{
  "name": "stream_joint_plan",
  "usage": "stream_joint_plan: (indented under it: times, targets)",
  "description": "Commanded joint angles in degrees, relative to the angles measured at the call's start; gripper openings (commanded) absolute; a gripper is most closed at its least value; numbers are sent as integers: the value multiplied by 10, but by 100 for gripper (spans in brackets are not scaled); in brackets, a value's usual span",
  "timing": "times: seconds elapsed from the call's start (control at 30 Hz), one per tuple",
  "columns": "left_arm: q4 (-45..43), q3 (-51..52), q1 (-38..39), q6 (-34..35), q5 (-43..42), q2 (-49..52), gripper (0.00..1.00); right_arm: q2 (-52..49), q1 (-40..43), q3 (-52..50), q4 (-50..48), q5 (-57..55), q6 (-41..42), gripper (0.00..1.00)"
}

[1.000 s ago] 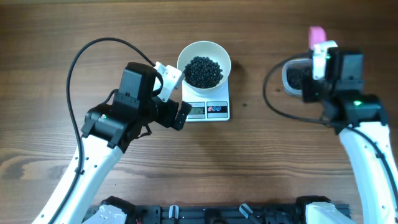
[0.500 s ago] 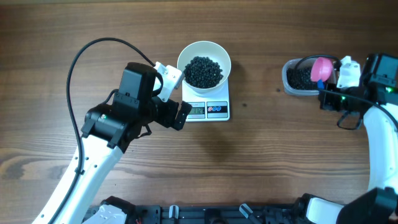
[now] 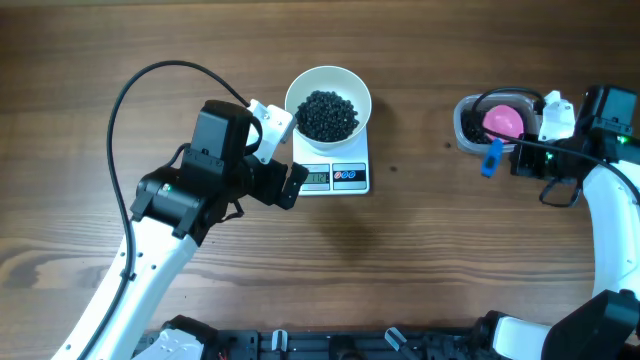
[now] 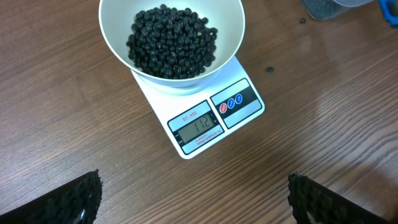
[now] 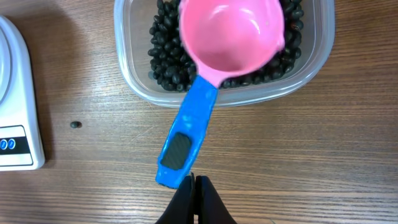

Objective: Scoop item into bowl and weigh 150g on scale
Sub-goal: 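Dig the pink scoop into the beans in the tub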

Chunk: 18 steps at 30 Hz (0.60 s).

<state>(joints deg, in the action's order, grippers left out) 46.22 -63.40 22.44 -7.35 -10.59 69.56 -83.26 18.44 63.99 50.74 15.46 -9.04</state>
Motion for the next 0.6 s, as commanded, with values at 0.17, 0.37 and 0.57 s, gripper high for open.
stream_joint_plan:
  times: [0.17, 0.37, 0.57]
  targets:
    - [-2, -10, 2, 3, -9, 2, 100, 0, 1, 1, 0, 12, 68, 47]
    - [-2, -10, 2, 3, -9, 2, 100, -13, 1, -24, 10, 13, 105, 80]
    - [-2, -10, 2, 3, -9, 2, 100, -53, 53, -30, -19, 125, 138, 84]
